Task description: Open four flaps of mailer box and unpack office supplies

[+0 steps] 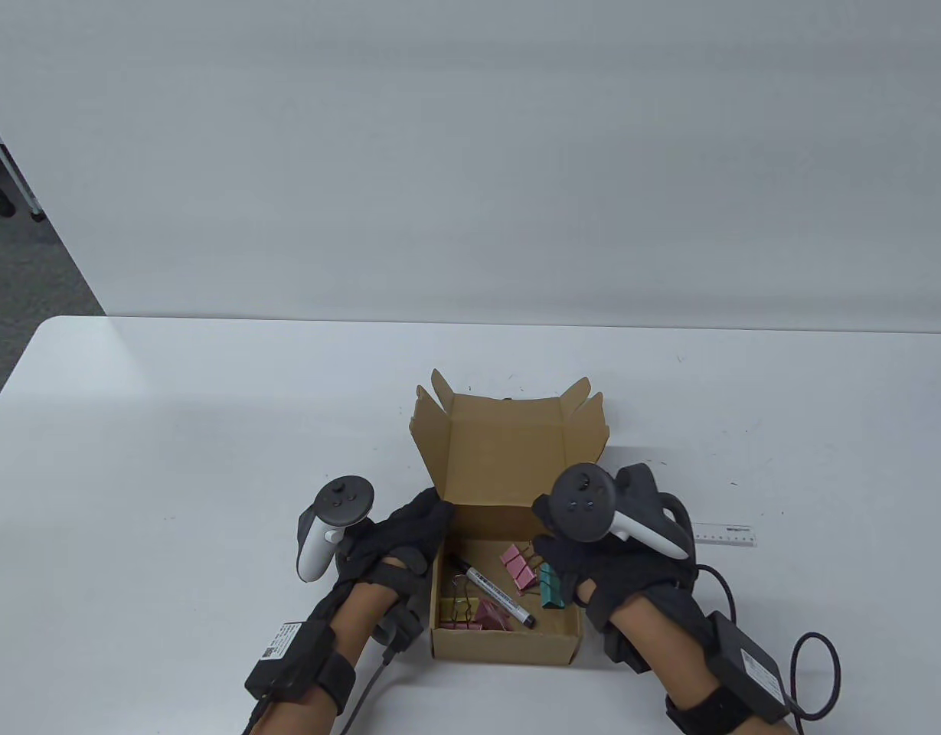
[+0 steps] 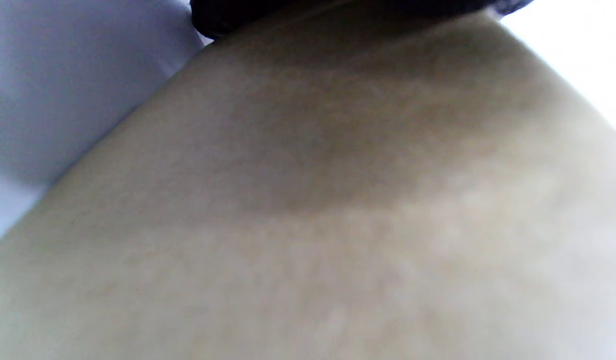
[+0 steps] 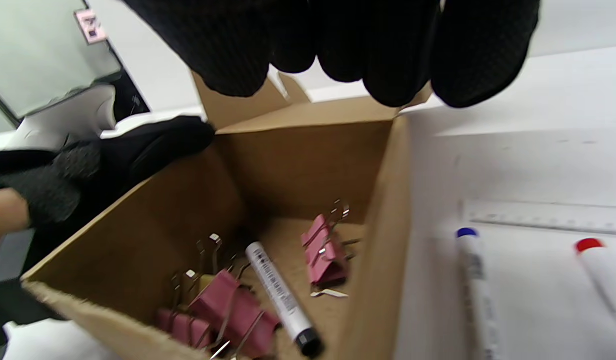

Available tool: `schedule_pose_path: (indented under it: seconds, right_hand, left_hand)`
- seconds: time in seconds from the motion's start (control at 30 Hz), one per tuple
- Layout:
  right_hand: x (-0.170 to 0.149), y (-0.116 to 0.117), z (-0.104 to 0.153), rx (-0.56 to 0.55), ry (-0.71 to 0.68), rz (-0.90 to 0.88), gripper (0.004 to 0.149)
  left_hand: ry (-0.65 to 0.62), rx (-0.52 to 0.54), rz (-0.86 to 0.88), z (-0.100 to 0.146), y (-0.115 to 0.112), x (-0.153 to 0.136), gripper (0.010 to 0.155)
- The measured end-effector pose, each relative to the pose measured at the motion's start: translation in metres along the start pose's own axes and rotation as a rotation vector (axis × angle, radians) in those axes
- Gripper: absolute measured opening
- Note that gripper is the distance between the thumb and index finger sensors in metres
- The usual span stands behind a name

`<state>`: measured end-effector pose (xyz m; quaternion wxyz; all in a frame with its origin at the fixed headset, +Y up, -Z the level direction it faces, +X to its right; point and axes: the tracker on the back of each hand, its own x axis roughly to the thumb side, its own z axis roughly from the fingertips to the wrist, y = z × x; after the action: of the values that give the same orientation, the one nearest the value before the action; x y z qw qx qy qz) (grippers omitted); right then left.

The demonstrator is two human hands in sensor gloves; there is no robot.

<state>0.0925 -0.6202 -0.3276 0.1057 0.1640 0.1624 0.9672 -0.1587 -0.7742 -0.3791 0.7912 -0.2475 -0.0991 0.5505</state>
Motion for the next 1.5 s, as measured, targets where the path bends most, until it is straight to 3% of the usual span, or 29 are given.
schedule_pose_path:
  seconds: [0.27,0.93,1.2,1.5]
  right_hand:
    - [0.039,0.028,-0.041,0.18,-0.049,0.05,0.047]
    - [0.046,0.088,-0.103,0.404,0.124,0.231,0.047]
    - [0.057,0.102,-0.111,0.437,0.129,0.396,0.049]
    - [0.058,0.103,-0.112,0.458,0.108,0.374,0.046]
  left_hand:
    - [0.0,0.0,0.0,0.0,0.0,0.0,0.068]
    - [-0.004,-0.004,0.0,-0.001,0.0,0.0,0.068]
    - [-0.006,-0.003,0.002,-0.001,0.0,0.0,0.068]
    - [-0.006,0.0,0.006,0.0,0.0,-0.001,0.068]
